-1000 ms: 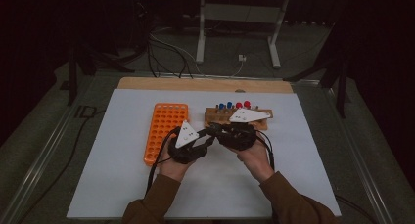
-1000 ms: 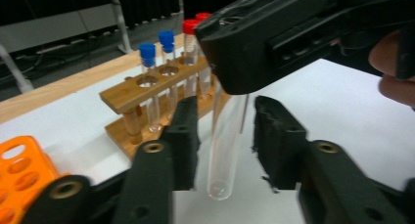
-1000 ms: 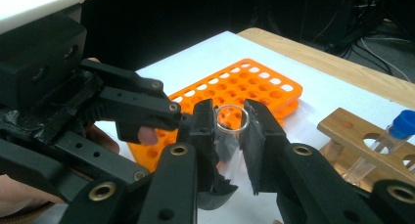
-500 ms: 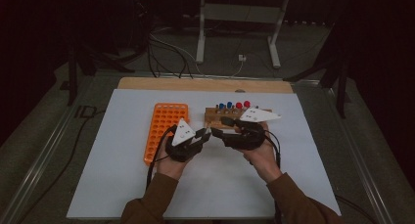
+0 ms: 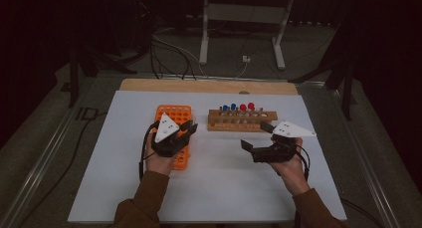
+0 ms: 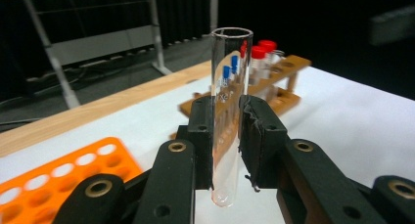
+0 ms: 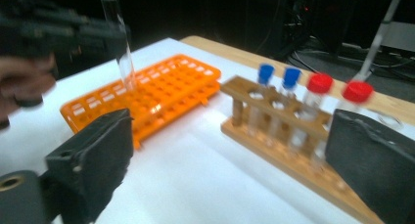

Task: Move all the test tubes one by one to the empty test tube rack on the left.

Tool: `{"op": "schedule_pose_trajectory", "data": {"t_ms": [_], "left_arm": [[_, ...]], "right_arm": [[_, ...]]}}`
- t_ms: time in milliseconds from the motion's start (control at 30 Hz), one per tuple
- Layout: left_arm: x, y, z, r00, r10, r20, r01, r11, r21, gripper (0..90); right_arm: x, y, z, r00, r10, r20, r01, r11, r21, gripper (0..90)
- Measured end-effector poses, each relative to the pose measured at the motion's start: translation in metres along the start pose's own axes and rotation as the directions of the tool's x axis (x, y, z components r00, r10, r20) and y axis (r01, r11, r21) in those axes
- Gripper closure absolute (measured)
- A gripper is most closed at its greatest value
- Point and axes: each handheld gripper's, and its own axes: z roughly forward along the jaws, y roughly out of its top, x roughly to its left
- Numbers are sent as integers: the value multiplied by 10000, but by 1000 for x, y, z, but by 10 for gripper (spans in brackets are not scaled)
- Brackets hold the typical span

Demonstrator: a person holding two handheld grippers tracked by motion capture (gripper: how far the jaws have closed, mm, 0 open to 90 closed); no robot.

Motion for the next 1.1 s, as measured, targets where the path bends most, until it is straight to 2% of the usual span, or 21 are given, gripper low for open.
{"op": "schedule_pose_trajectory", "data": {"t_ms": [167,467,667,867,1100], "left_arm": [[12,-2,-2,9991,-246,-359,241,9996,-140,763],[23,-5,5,9965,-339,-770,333,9994,-90,762],[26,-10,18,9945,-358,-985,371,9992,116,760],[29,-16,32,9909,-456,-1265,502,9982,334,760],[34,-24,46,9871,-649,-1465,770,9939,787,751]], "right_arm": [[-8,-18,-13,9998,-24,216,23,10000,34,25],[-17,-39,-26,9969,692,383,-677,9969,-391,12],[-17,-41,-26,9967,658,482,-644,9975,-295,2],[-16,-43,-27,9968,699,386,-686,9971,-335,2],[-16,-43,-28,9970,700,323,-687,9969,-389,3]]}}
